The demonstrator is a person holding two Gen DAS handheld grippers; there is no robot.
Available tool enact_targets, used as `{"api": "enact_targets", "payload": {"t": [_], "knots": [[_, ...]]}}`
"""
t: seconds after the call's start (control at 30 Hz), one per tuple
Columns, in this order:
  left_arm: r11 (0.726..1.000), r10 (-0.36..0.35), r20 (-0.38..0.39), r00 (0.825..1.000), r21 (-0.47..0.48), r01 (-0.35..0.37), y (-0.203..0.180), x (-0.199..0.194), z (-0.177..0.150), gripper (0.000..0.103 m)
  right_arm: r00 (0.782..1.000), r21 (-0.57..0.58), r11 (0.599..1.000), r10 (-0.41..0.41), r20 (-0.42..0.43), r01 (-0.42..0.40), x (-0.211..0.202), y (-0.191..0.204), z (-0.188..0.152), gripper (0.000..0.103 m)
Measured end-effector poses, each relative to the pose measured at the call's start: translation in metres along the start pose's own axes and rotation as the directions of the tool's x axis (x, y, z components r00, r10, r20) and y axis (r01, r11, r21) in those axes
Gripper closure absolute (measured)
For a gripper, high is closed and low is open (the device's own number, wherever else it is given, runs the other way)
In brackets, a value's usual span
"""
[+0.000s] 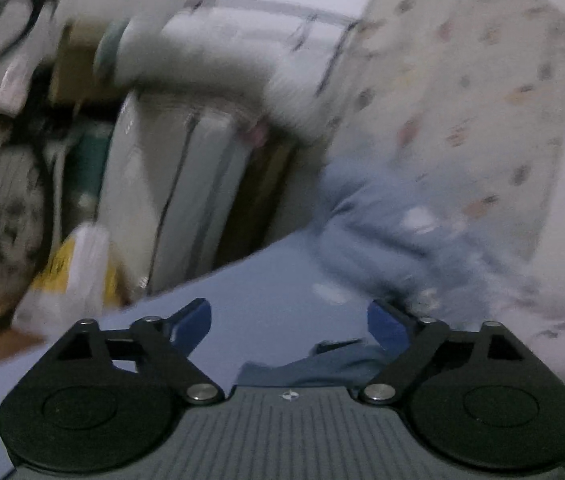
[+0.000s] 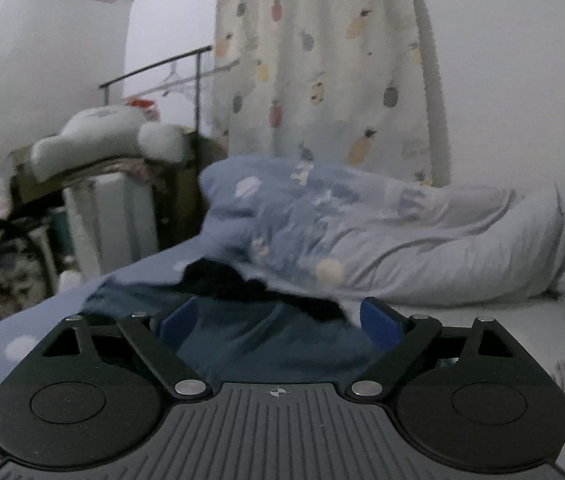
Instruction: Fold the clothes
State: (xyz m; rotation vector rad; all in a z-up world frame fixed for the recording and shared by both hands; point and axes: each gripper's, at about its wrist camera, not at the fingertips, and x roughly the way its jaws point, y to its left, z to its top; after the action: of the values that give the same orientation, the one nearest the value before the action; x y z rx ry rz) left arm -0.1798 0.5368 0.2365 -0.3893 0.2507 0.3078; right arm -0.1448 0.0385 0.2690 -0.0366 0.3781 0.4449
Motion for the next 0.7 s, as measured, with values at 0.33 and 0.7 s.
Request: {"api": "enact_targets", "payload": {"t": [0.33, 0.7], "knots": [[0.967, -0.245, 0.101, 0.964, 0.096, 0.235, -0.076, -0.195, 0.052, 0.000, 0.978, 0.063, 0.990, 0.138, -0.155, -0.130, -0.087, 0.036, -0.070, 0.013], [0.916, -0.383, -0.232, 0.894, 0.033, 0.400, -0.128, -0.221, -0.116, 0.000, 0.881, -0.265, 0.938, 0.080, -0.467, -0.225, -0.030, 0.105, -0.221, 0.043]]}}
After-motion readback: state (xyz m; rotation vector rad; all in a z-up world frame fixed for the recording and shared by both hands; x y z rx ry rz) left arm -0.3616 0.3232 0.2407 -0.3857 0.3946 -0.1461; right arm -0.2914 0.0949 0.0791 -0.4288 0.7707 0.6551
